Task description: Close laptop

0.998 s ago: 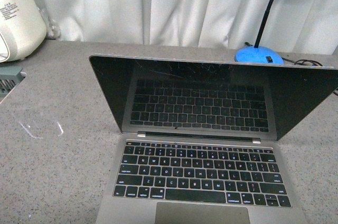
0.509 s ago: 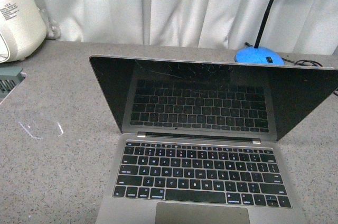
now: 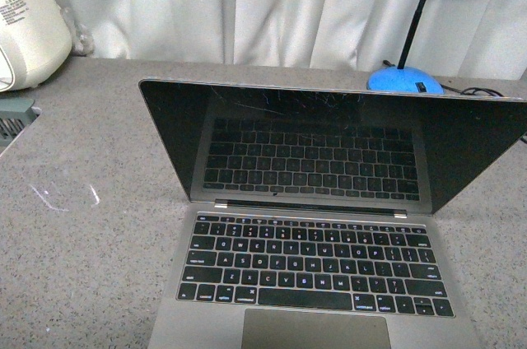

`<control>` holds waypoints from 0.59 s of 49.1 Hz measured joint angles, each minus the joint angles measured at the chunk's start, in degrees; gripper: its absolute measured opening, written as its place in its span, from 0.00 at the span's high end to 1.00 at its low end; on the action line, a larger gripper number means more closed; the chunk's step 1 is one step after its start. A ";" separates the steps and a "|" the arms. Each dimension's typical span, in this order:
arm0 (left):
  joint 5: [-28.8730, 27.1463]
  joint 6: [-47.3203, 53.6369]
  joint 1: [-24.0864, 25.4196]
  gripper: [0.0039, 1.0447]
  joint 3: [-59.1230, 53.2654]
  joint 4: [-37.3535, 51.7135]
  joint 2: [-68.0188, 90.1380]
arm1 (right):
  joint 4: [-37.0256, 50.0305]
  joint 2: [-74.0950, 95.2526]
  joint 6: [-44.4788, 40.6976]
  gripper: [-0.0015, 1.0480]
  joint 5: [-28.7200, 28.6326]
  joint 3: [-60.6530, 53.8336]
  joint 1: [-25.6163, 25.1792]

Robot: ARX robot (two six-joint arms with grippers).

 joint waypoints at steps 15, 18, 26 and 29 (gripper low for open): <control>0.00 0.00 0.00 0.06 0.00 0.00 0.00 | 0.00 0.00 0.02 0.09 0.00 0.00 0.00; 0.00 0.00 0.00 0.06 0.00 0.00 0.00 | 0.00 0.00 0.02 0.09 0.00 0.00 0.00; 0.00 0.00 0.00 0.06 0.00 0.00 0.00 | 0.00 0.00 0.00 0.09 0.00 0.00 0.00; 0.00 0.00 0.00 0.06 0.00 0.00 0.00 | 0.00 0.00 0.00 0.09 0.00 0.00 0.00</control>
